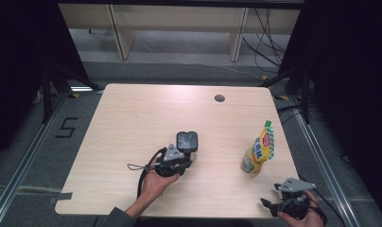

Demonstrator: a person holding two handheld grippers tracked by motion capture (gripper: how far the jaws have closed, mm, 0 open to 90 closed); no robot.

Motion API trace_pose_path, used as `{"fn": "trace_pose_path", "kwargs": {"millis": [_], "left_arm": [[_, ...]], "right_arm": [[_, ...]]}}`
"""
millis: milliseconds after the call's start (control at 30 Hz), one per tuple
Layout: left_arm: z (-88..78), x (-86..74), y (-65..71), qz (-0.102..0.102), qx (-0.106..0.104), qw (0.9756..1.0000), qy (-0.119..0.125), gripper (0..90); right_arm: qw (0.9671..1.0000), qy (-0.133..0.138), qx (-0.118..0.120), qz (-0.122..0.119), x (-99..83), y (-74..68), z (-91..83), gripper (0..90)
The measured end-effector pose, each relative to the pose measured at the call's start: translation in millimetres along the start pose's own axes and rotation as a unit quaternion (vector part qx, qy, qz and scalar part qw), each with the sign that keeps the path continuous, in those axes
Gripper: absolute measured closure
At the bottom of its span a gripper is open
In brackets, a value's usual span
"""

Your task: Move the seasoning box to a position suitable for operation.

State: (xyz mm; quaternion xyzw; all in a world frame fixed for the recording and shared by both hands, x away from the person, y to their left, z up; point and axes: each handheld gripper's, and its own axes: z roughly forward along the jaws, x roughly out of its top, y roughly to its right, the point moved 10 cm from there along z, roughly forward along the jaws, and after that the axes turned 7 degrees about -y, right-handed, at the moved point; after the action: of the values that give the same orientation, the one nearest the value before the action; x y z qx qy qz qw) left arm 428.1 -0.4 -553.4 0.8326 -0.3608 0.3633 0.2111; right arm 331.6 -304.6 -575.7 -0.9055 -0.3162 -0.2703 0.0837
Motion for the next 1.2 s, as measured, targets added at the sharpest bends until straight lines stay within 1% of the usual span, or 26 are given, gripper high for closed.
{"fn": "trace_pose_path", "kwargs": {"millis": [33, 67, 133, 167, 267, 300, 333, 367, 400, 433, 467, 533, 600, 633, 700, 733, 800, 833, 900, 933, 1000, 1033, 1067, 1133, 1167, 1200], "left_arm": [[-4.5, -2.4, -2.0, -0.001, 0.005, 1.0, 0.005, 76.0], [-7.2, -5.1, -3.3, -0.002, 0.008, 1.0, -0.001, 75.7], [-9.8, -6.7, -4.6, 0.002, 0.005, 1.0, -0.003, 75.4], [-14.0, -9.6, -7.2, -0.001, 0.01, 0.9999, -0.003, 74.8], [-17.5, -11.9, -10.6, -0.008, 0.018, 0.9998, 0.001, 74.1], [-22.5, -15.4, -15.4, 0.001, 0.023, 0.9997, -0.003, 73.9], [-23.9, -15.8, -17.1, -0.004, 0.025, 0.9997, 0.002, 73.7], [-26.8, -18.4, -20.3, 0.004, 0.027, 0.9996, -0.006, 73.5], [-27.6, -18.6, -21.1, -0.005, 0.029, 0.9996, -0.001, 73.3], [-30.5, -20.7, -24.7, 0.0, 0.036, 0.9993, -0.006, 73.1], [-31.9, -21.1, -26.4, -0.007, 0.036, 0.9993, -0.002, 73.0], [-34.4, -22.8, -31.1, -0.006, 0.042, 0.9991, -0.002, 72.8], [-38.5, -24.2, -38.6, -0.019, 0.048, 0.9987, 0.004, 72.5], [-40.7, -26.1, -42.5, -0.015, 0.055, 0.9983, -0.002, 72.5], [-41.0, -24.3, -46.1, -0.027, 0.057, 0.998, 0.009, 72.3], [-41.0, -24.3, -46.1, -0.027, 0.057, 0.998, 0.009, 72.2], [-45.5, -24.4, -56.1, -0.022, 0.078, 0.9967, 0.002, 72.2], [-44.9, -22.4, -57.5, -0.029, 0.083, 0.9961, 0.011, 72.1], [-46.2, -22.6, -60.7, -0.026, 0.085, 0.996, 0.008, 70.5], [-46.8, -21.8, -61.7, -0.027, 0.087, 0.9958, 0.009, 69.4], [-46.3, -20.0, -61.3, -0.035, 0.087, 0.9955, 0.015, 67.4], [-47.0, -19.9, -63.5, -0.023, 0.089, 0.9957, 0.006, 66.9], [-45.8, -18.6, -63.0, -0.03, 0.089, 0.9955, 0.01, 66.8], [-44.4, -18.9, -64.1, -0.027, 0.087, 0.9958, 0.003, 66.2], [-41.6, -17.4, -64.0, -0.033, 0.085, 0.9958, 0.009, 65.3], [-41.2, -19.1, -65.7, -0.024, 0.087, 0.9959, -0.006, 64.1]], "right_arm": [[1.0, -0.001, 0.0, -0.002, -0.2, 0.0, 0.2, 23.5], [1.0, -0.001, 0.001, -0.003, -0.3, -0.2, 0.4, 23.5], [1.0, -0.001, 0.002, -0.001, -0.1, -0.9, 0.6, 23.5], [1.0, -0.003, 0.002, -0.007, -0.2, -0.7, 0.5, 23.5], [1.0, -0.003, 0.003, -0.002, -0.3, -2.2, 0.5, 23.4], [1.0, -0.002, 0.003, -0.004, 0.1, -2.0, 0.6, 23.5], [1.0, -0.002, 0.002, -0.006, 0.1, -1.5, 0.7, 23.5], [1.0, -0.005, 0.003, -0.006, -0.6, -1.9, 0.7, 23.5], [0.9999, -0.006, 0.003, -0.01, -0.7, -1.4, 0.8, 23.5], [0.9999, -0.006, 0.003, -0.01, -0.7, -1.4, 0.7, 23.5], [0.9999, -0.006, 0.002, -0.011, -0.6, -1.3, 0.6, 23.5], [0.9999, -0.006, 0.001, -0.012, -0.5, -1.0, 0.6, 23.5], [0.9999, -0.005, 0.002, -0.012, -0.6, -1.4, 0.8, 23.5], [0.9999, -0.006, 0.004, -0.01, -0.5, -2.1, 0.8, 23.4], [0.9999, -0.004, 0.003, -0.01, 0.1, -2.2, 0.7, 23.5], [0.9999, -0.004, 0.003, -0.01, 0.1, -2.2, 0.7, 23.5], [0.9999, -0.006, 0.006, -0.007, -0.4, -4.2, 1.1, 23.5], [0.9999, -0.003, 0.004, -0.014, 0.5, -3.0, 1.3, 23.5], [0.9999, -0.003, 0.006, -0.013, 0.4, -4.2, 1.3, 23.5], [0.9998, -0.003, 0.006, -0.017, 0.6, -3.8, 1.4, 23.5], [0.9999, -0.004, 0.008, -0.011, 0.2, -5.2, 1.6, 23.5], [0.9999, -0.006, 0.007, -0.013, 0.5, -5.1, 1.5, 23.5], [0.9998, -0.006, 0.006, -0.017, 0.6, -4.7, 1.5, 23.5], [0.9999, -0.007, 0.009, -0.013, 0.0, -6.3, 1.7, 23.5], [0.9998, -0.007, 0.008, -0.015, 0.0, -6.0, 1.9, 23.5], [0.9998, -0.008, 0.01, -0.016, 0.0, -6.1, 2.1, 23.5]]}}
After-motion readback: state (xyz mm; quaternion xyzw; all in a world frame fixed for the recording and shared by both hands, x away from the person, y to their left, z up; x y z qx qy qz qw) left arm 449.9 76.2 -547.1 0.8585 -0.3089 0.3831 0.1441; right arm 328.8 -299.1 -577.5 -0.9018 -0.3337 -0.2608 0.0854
